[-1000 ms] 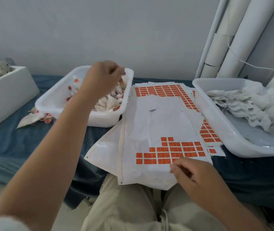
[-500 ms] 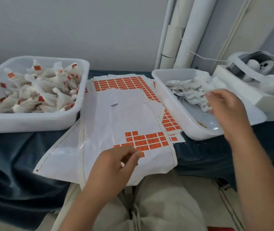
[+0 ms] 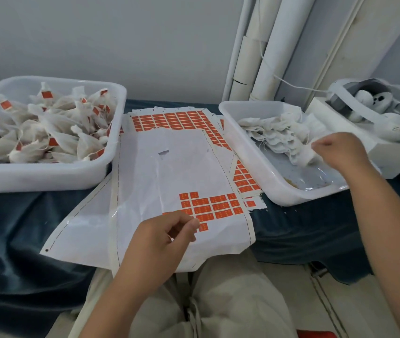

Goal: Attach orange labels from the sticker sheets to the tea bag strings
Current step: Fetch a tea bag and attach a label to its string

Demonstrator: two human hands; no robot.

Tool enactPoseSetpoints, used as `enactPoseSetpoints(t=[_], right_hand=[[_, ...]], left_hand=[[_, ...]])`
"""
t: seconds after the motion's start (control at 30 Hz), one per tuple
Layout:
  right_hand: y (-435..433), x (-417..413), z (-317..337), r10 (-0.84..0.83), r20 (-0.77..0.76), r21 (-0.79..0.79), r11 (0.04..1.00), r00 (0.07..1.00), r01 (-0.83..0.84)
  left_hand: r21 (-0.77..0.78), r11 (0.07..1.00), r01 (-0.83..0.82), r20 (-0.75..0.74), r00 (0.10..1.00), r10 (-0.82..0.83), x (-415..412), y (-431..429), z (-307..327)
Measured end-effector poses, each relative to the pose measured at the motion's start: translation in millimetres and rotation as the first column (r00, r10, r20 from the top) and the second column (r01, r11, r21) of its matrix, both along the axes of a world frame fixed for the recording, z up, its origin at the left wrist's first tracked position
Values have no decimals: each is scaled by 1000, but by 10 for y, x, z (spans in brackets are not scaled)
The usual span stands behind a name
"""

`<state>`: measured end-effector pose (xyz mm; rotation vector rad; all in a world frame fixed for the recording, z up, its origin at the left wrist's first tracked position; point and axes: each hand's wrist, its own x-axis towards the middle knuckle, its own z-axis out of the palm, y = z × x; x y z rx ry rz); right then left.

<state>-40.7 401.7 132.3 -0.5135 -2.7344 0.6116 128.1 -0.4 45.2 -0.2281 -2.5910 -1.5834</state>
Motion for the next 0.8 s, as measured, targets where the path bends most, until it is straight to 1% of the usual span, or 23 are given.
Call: enactPoseSetpoints(t=[0.1,0.2,0.3,0.4,0.5,0.57,0.63,0.67,0.7,0.73,0.8], right_hand=[[-243,301,217,129,-180,-149,976,975,-157],[-596,619,372,251,-287,-255,910,924,-326],[-951,933,393,374,-345,-265,841,861,-471],[-1299,1233,303,476,-347,-302,759,808,-577],[-1595,1465,141,590,-316,-378,640,743,-669],[-1740,1565,9,627,-333,-482,529,704,-698],[-1833,1631,-116,616,-363,-591,429,700,-683],[-1862,1658,-162,607,-365,-619,408,706,-671],[-1884,1677,-198,600,-361,-637,400,714,-658],[-1898,1684,-222,595,-358,-653,391,720,-648],[-1911,1684,-240,588,-375,-681,349,716,-644]], left_hand=[[17,1000,-3,-11,1000,3,13,20,34],[27,1000,-1,-26,1000,2,62,56,115],[73,997,-1,-65,998,6,127,105,219],[133,991,-22,-100,994,36,189,153,293],[96,994,-42,-136,989,55,244,185,330],[58,998,-34,-123,992,41,288,207,355],[2,1000,-10,-109,994,11,325,234,365],[-15,1000,11,-102,995,-12,341,253,371],[1,1000,31,-87,996,-31,355,270,379],[53,997,47,-62,997,-43,360,283,382],[243,968,68,14,997,-73,335,294,400]])
